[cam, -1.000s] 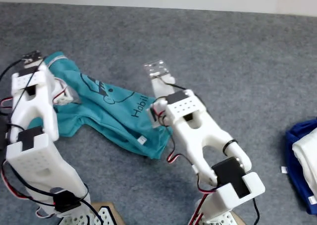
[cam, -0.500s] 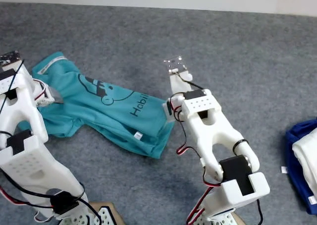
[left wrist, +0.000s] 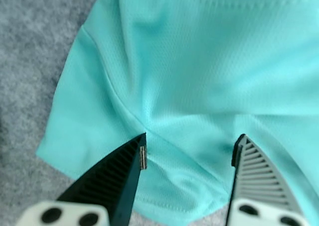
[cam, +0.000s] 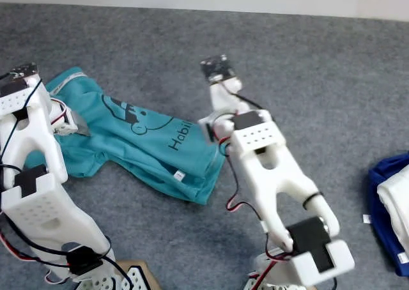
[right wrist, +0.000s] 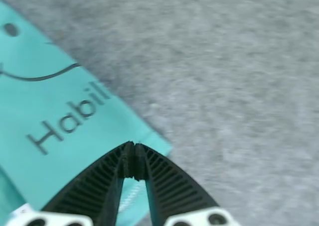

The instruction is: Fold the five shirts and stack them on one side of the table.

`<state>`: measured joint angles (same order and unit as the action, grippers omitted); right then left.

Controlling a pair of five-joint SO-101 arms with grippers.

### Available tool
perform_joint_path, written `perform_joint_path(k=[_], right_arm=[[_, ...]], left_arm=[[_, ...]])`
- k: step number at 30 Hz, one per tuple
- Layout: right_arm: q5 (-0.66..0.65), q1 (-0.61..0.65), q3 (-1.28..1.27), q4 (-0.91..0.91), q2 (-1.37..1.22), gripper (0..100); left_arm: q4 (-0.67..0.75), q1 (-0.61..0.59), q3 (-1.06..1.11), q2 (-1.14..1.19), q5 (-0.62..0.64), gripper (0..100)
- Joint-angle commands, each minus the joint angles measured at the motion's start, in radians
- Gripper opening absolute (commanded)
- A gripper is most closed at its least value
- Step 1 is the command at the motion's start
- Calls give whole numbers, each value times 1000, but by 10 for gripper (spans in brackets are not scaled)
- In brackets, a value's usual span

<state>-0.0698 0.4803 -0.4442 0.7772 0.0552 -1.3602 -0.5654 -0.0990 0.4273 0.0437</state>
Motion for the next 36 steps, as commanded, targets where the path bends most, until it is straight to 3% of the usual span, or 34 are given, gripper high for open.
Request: perform_joint_path(k=[1, 9, 16, 29, 36], right_arm=[[14, 38, 50, -16, -56, 7], [-17, -44, 53, -16, -209, 7], [-55, -150, 47, -68, -237, 7], [-51, -196, 81, -87, -229, 7], [-51, -116, 85, -79, -85, 7]], left_arm=[[-43, 15, -35, -15, -9, 291], [-57, 16, 64, -8, -100, 291], [69, -19, 174, -8, -109, 291], [69, -101, 150, -18, -222, 291], [-140, -81, -73, -19, -222, 292]])
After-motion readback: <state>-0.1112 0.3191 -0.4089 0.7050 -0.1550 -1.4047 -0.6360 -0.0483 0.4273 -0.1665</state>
